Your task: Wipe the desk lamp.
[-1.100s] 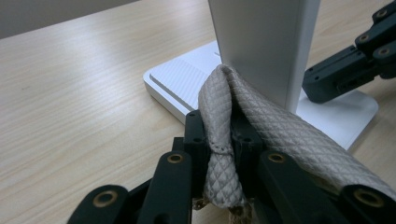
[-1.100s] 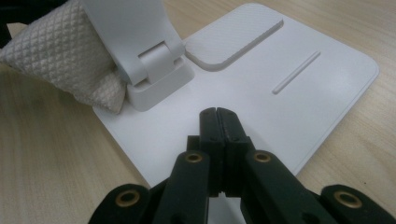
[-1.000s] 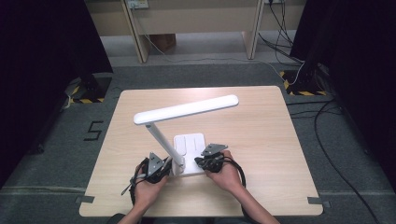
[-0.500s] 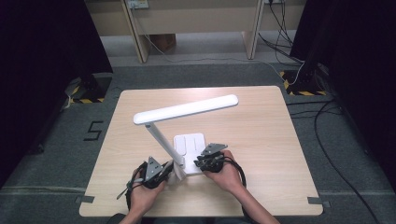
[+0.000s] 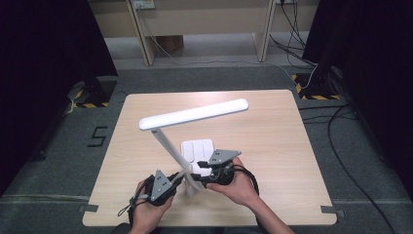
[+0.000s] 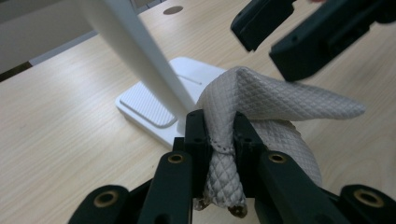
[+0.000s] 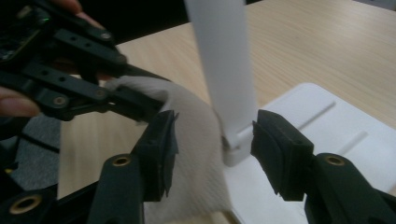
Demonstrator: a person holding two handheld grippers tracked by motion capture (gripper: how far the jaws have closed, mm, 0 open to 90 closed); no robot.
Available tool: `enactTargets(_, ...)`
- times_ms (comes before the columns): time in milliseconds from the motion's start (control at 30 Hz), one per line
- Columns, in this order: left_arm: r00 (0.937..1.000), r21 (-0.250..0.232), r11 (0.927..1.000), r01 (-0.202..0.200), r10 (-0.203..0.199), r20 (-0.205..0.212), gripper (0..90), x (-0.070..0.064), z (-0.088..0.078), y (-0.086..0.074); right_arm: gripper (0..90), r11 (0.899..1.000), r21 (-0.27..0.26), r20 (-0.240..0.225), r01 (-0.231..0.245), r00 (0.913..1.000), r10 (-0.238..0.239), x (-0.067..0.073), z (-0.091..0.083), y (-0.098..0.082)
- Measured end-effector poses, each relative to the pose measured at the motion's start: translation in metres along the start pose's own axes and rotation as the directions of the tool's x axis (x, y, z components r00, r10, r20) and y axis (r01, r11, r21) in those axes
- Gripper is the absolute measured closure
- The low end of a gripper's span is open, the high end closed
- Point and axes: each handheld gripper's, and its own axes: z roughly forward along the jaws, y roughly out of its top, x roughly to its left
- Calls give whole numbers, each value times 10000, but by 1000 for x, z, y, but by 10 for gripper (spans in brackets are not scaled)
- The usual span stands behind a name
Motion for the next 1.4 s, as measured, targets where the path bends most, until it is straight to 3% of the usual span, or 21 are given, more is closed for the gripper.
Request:
enactTargets(100,9999,-120,9999,-89,90,74,794,-2,1,4,451,9997,102,-263,220,9994,-217,2,2,1)
enactTargets(233,9997,-137,9997,-203,205,109,792,-3,2,6,447,9994,332,-568,23,9984,-5,1,5,-3)
enactTargets(567,9991,-371,9987,-341,350,229,791,-7,0,13,442,9980,612,-779,136,9969,-88,2,7,-4)
enactTargets(900,9985,-508,9977,-448,464,298,792,-9,0,15,562,9966,639,-740,516,9962,-469,-1,6,-6)
enactTargets(1167,9985,-612,9972,-440,458,288,780,-8,0,16,779,9934,686,-463,919,9950,-888,1,2,-5)
enactTargets(1267,9993,-818,9965,-190,215,290,704,-8,-1,14,797,9914,759,-237,1062,9942,-1047,1,1,-3)
enactTargets(1400,9998,-950,9955,-9,26,175,576,-5,-8,8,803,9938,538,393,974,9943,-995,-3,-4,0)
